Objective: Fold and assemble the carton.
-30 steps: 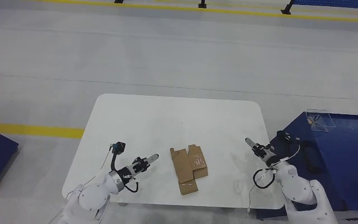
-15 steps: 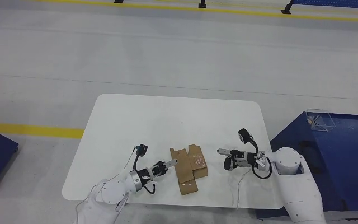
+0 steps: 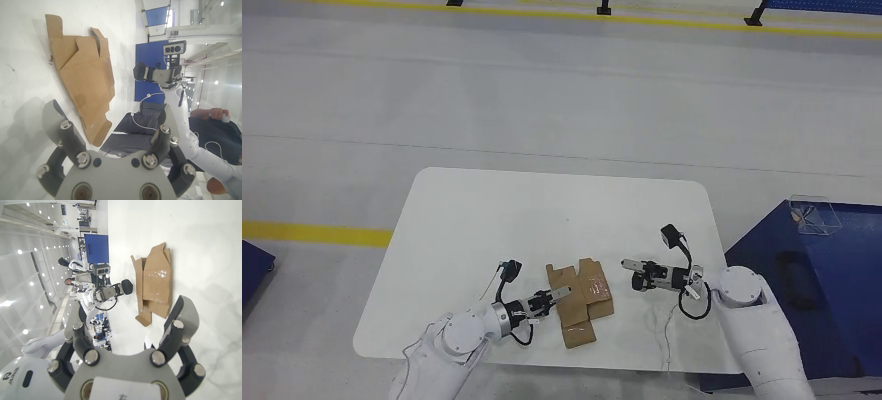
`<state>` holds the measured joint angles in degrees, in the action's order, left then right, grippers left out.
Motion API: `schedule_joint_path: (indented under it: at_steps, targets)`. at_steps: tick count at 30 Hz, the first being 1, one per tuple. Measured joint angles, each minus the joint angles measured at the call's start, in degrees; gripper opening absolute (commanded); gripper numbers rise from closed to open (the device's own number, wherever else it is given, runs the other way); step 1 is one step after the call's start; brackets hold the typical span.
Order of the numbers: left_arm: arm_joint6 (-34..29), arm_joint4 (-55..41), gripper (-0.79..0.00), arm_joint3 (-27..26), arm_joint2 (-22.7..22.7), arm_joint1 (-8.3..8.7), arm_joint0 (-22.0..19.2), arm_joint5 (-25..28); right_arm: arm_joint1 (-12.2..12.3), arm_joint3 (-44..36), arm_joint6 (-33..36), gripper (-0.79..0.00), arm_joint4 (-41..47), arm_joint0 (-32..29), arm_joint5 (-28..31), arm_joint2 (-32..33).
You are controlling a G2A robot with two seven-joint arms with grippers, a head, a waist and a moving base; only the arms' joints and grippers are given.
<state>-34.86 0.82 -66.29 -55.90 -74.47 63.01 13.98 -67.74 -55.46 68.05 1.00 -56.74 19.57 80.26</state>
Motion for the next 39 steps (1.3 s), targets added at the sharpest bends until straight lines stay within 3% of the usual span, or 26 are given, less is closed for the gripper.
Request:
schedule_joint_path:
  at_steps: [7,12,14,18,21,23,24,29,36,39]
  targets:
    - [0.57,-1.16,0.0,3.87,1.44,-0.81,-1.5,1.12,-1.66,10.12,-3.17,0.0,-3.42,5.62,6.76,-7.29]
    - [-0.24,-2.31,0.0,4.76,1.08,-0.86,-1.66,1.77,-3.01,15.41,-4.89,0.0,-4.88,8.13,8.46,-11.63]
    - [-0.29,-2.47,0.0,5.01,1.02,-0.88,-1.68,1.99,-3.6,17.29,-4.75,-0.049,-4.62,8.92,8.9,-13.18]
    - [-0.68,-3.44,0.0,5.37,0.84,-0.94,-1.45,2.65,-4.67,19.95,-4.45,-0.055,-2.86,10.03,9.47,-15.34]
    - [-0.92,-3.65,0.0,5.69,0.56,-0.89,-1.38,3.09,-5.36,21.64,-4.26,-0.194,-1.27,10.91,9.75,-16.42]
    - [-1.04,-3.83,0.0,5.86,0.38,-0.87,-1.39,3.21,-5.84,22.77,-4.26,-0.228,-0.56,11.43,9.72,-17.23]
    - [-1.1,-3.92,0.0,5.91,0.34,-0.88,-1.41,3.23,-6.03,23.29,-4.52,-0.357,-0.44,11.7,9.54,-17.57]
    - [-0.65,-3.57,0.0,5.77,0.08,-0.85,-1.28,3.57,-6.62,25.0,-6.46,-0.123,-0.41,12.9,11.36,-18.62]
    - [1.16,-1.53,0.0,3.72,-1.17,-0.35,-0.02,2.31,-5.12,23.01,-5.89,-0.022,1.49,13.08,13.46,-15.9]
    - [0.64,-0.65,0.0,2.47,-1.46,-0.12,0.5,0.89,-4.3,22.36,-5.49,-0.04,1.91,12.86,11.53,-14.59]
